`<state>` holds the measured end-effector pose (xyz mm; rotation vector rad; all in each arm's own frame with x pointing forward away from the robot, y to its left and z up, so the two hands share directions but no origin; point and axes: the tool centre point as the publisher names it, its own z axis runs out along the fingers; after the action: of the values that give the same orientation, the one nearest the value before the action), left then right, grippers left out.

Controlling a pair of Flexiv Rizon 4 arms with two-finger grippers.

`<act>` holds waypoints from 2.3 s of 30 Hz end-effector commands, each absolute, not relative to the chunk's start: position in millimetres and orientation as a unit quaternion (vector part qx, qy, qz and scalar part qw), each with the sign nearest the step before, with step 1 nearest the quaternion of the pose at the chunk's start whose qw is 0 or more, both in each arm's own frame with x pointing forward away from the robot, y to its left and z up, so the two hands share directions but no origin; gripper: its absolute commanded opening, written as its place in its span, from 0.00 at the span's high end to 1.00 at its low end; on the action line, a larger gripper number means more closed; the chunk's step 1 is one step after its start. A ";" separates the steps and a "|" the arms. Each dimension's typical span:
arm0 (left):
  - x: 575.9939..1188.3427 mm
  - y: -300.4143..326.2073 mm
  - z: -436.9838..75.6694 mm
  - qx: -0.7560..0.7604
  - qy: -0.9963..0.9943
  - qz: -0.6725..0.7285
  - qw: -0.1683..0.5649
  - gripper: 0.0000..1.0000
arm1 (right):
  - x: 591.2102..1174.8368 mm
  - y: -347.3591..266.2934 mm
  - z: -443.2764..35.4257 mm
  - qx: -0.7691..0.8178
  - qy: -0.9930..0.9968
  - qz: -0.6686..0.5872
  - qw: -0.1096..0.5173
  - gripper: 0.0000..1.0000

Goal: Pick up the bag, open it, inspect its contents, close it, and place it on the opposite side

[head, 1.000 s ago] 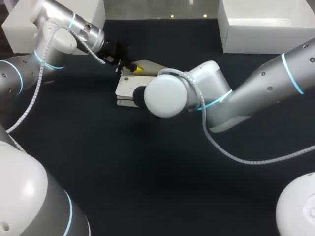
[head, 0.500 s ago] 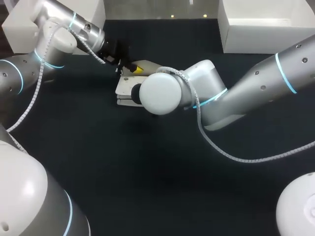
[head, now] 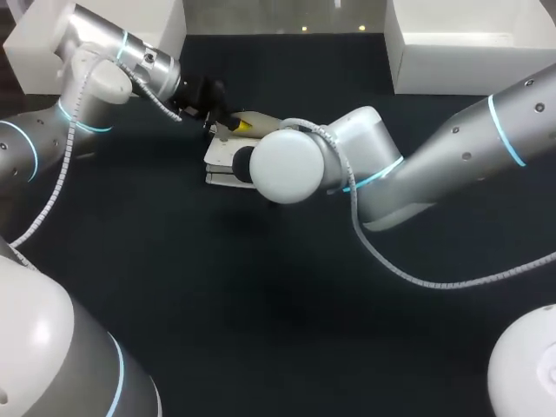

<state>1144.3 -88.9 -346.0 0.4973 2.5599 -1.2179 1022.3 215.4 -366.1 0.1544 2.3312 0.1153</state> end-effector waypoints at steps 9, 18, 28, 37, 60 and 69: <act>1121.1 -88.3 -345.3 0.195 0.867 -0.417 0.189 1.00 | 1022.2 214.5 -367.2 0.060 0.917 0.047 0.392 1.00; 1123.3 -88.0 -328.9 0.198 0.865 -0.420 0.187 0.66 | 1022.2 214.5 -367.2 0.060 0.917 0.047 0.392 1.00; 1124.9 -80.7 -313.6 0.208 0.858 -0.424 0.201 0.86 | 1022.2 214.5 -367.2 0.060 0.917 0.047 0.392 1.00; 1105.7 -81.6 -322.8 0.246 0.847 -0.419 0.217 1.00 | 1022.2 214.5 -367.2 0.060 0.917 0.047 0.392 1.00; 1092.5 -78.0 -326.7 0.230 0.852 -0.429 0.195 1.00 | 1022.2 214.5 -367.2 0.060 0.917 0.047 0.392 1.00; 1069.1 -75.8 -349.2 0.207 0.860 -0.430 0.183 1.00 | 1022.2 214.5 -367.2 0.060 0.917 0.047 0.392 1.00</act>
<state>1078.6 -76.9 -342.0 0.6032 2.4445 -1.2117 1021.6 214.1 -365.8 0.1534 2.3314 0.1171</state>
